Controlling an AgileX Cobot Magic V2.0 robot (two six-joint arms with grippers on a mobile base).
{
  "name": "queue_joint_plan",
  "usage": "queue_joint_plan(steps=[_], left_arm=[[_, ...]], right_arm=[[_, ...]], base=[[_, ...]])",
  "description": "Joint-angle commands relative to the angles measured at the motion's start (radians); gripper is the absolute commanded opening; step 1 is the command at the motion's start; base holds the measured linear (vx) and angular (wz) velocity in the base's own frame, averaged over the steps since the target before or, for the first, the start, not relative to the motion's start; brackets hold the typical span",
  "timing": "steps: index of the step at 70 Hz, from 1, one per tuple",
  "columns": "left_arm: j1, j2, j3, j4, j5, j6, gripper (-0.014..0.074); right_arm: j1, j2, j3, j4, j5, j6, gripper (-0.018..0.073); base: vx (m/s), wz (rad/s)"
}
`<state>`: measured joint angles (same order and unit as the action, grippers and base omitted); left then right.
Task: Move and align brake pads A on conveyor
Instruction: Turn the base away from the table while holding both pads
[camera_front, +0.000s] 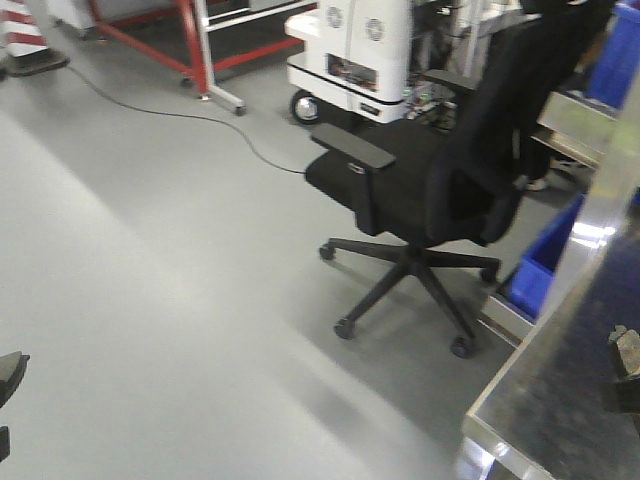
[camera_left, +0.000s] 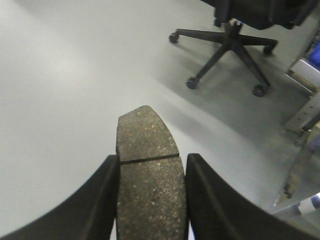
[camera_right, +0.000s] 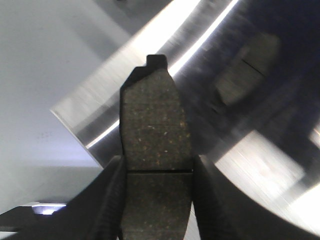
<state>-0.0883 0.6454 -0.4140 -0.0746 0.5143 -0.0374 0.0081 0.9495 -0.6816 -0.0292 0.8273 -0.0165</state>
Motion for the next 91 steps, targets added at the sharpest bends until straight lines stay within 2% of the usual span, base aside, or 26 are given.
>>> queue_joint_plan(steps=[1,52,91], left_arm=[[-0.007,-0.005,-0.027,-0.011,-0.082,-0.001,0.0101],[-0.007,-0.005,-0.027,-0.011,-0.082,-0.001,0.0101],[-0.007,-0.005,-0.027,-0.011,-0.082,-0.001,0.0101]], right_arm=[[0.000,-0.012,-0.027,-0.008,-0.054,-0.010,0.0062],[0.000,-0.012,-0.027,-0.008,-0.054,-0.010,0.0062],[0.000,-0.012,-0.027,-0.008,0.035,-0.010,0.0062]], base=[[0.05,0.49],[0.10,0.43],[0.17,0.61]])
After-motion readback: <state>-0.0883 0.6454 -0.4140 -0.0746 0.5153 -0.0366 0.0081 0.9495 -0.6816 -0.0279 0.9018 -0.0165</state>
